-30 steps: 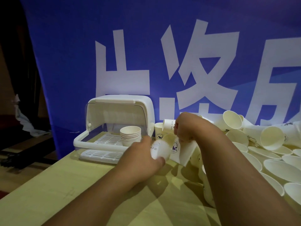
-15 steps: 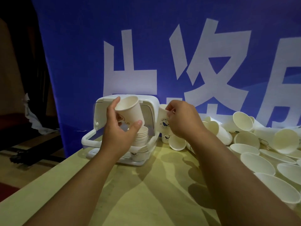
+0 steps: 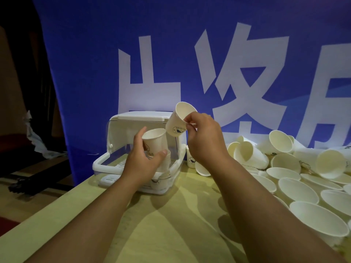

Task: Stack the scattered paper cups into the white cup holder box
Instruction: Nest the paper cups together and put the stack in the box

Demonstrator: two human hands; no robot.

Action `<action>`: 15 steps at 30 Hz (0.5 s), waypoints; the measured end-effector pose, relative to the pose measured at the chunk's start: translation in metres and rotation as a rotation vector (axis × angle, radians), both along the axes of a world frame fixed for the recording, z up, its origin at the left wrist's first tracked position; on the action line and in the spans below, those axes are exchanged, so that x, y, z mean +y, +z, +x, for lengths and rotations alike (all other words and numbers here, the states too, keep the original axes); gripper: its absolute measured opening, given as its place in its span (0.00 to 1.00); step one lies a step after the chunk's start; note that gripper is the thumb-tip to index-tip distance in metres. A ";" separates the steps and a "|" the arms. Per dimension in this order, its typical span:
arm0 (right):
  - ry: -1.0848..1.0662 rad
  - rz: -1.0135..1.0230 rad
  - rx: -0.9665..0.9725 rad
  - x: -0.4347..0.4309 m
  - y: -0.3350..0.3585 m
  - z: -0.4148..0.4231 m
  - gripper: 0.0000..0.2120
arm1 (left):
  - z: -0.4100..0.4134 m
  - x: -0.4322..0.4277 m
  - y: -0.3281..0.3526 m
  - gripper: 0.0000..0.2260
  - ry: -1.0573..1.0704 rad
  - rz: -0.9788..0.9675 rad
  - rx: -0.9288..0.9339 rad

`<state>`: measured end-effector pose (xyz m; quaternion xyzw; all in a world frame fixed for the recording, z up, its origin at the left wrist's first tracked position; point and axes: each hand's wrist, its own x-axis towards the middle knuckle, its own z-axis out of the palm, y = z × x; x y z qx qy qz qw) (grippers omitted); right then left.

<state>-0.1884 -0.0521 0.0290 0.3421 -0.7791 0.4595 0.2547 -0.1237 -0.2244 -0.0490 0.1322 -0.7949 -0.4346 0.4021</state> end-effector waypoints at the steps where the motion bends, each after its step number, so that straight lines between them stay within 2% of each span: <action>1: 0.004 -0.004 -0.001 0.000 0.000 0.000 0.09 | 0.001 0.000 -0.001 0.42 0.013 -0.016 -0.025; 4: 0.011 -0.023 -0.020 0.001 0.000 0.002 0.12 | 0.003 -0.002 -0.001 0.47 0.072 -0.096 -0.161; 8: 0.025 -0.005 -0.019 0.001 0.000 0.004 0.12 | 0.007 -0.005 -0.003 0.44 0.134 -0.214 -0.346; 12: 0.065 0.045 0.021 -0.004 -0.004 0.008 0.10 | 0.013 -0.009 -0.002 0.41 0.076 -0.134 -0.323; 15: 0.093 0.115 0.053 -0.011 -0.009 0.012 0.10 | 0.016 -0.008 0.000 0.43 0.074 -0.072 -0.297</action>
